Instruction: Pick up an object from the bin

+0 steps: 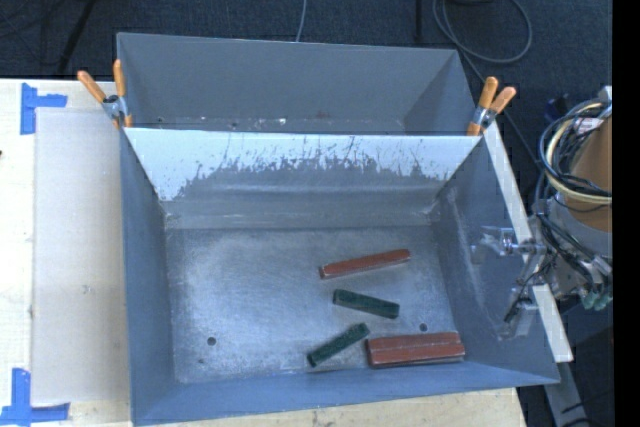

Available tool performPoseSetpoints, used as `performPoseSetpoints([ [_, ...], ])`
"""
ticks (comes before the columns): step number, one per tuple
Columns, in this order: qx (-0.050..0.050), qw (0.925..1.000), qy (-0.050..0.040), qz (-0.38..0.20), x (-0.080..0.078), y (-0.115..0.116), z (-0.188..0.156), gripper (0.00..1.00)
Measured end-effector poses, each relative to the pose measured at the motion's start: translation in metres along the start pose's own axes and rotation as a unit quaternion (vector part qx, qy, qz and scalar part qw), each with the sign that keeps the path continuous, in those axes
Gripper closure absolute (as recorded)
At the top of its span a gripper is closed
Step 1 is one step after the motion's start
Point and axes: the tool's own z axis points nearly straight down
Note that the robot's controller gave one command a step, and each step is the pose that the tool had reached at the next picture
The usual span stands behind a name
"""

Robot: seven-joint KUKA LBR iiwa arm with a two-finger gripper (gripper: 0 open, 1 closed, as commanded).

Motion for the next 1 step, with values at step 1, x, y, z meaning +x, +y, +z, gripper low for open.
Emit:
performPoseSetpoints([
  [1, 0.0, 0.9999, -0.0051, 0.016, -0.0067, 0.0227, 0.1583, 0.0],
])
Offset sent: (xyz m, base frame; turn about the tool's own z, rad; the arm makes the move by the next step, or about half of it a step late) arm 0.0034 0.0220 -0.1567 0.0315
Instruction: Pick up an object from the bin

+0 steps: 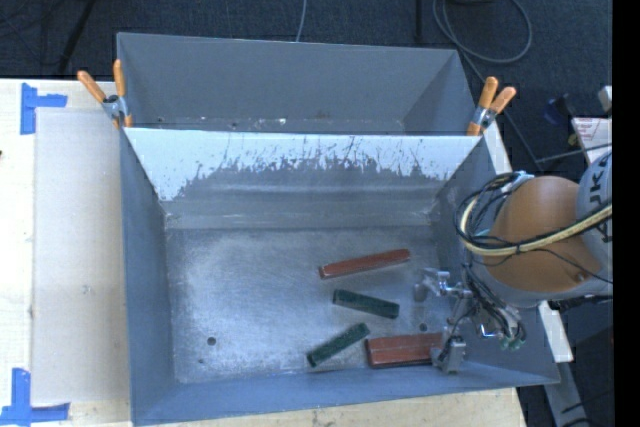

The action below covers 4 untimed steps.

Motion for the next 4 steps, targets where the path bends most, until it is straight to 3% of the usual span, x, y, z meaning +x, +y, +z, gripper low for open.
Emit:
performPoseSetpoints([
  [1, 0.0, 1.0, 0.0064, -0.003, 0.003, 0.0, -0.003, 1.0],
  [2, 0.001, 0.9999, 0.005, -0.013, -0.033, 0.024, -0.004, 1.0],
  [3, 0.0, 0.9999, 0.0043, -0.013, -0.032, 0.025, -0.001, 0.0],
  [4, 0.0, 0.9999, 0.0046, -0.014, -0.031, 0.025, -0.001, 1.0],
])
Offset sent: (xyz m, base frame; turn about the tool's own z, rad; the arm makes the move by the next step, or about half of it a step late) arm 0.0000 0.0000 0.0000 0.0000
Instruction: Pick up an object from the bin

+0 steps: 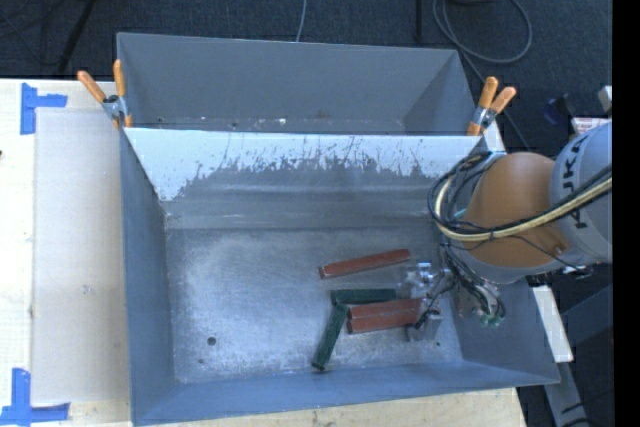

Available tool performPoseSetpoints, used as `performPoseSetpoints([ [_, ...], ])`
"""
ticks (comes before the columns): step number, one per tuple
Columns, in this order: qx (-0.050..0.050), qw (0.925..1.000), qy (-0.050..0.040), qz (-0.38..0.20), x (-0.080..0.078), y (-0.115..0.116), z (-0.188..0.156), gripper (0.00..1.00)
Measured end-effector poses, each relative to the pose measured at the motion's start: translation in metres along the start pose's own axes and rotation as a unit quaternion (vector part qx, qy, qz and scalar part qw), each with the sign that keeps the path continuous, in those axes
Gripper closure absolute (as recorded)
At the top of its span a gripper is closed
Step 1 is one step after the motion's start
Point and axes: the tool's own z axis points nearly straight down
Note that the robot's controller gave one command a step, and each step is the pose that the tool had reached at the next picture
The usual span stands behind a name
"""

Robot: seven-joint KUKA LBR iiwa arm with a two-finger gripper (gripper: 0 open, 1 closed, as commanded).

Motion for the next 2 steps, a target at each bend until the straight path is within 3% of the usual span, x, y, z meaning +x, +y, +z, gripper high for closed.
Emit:
performPoseSetpoints([
  [1, 0.0, 0.9994, -0.0039, 0.036, 0.003, 0.015, -0.126, 1.0],
  [2, 0.0, 0.99, -0.0041, -0.141, -0.04, 0.061, -0.202, 1.0],
])
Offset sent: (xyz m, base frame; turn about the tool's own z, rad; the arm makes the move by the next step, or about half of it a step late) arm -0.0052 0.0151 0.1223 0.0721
